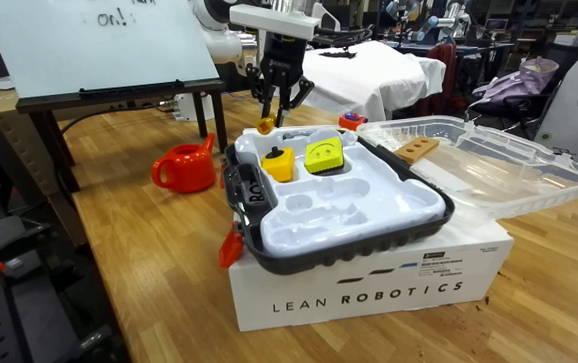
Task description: Pick the wooden object on the table, put it on the case cover, take the container out of the case and put it on the box then place the dumbbell at the edge of the box
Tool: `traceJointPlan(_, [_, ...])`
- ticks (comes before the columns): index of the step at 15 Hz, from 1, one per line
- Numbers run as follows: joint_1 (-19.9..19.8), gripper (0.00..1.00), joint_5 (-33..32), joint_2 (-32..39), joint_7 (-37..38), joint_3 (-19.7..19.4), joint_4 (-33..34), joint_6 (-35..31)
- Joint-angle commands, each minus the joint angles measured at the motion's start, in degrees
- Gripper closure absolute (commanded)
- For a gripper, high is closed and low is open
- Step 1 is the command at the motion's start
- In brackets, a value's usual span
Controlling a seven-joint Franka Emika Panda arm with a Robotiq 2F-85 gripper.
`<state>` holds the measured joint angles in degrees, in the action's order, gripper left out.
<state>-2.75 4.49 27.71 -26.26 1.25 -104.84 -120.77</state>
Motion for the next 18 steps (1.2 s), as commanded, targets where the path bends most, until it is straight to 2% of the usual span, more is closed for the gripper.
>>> traceJointPlan(1, [-1.9,0.93,-0.3,1.7,-3.6,1.9,2.9,3.5])
traceJointPlan(6, [-2.5,0.93,0.0,2.5,-5.5,2.4,4.5,4.8])
traceJointPlan(7, [-1.8,0.7,-0.6,1.7,-3.7,2.0,2.6,2.3])
traceJointPlan(14, [-2.0,0.7,-0.5,1.7,-4.1,2.3,2.9,2.7])
traceJointPlan(15, [-2.0,0.93,-0.5,1.7,-4.1,2.3,2.9,2.7])
traceJointPlan(18, [-1.7,0.93,-1.0,2.5,-4.6,2.5,4.3,3.2])
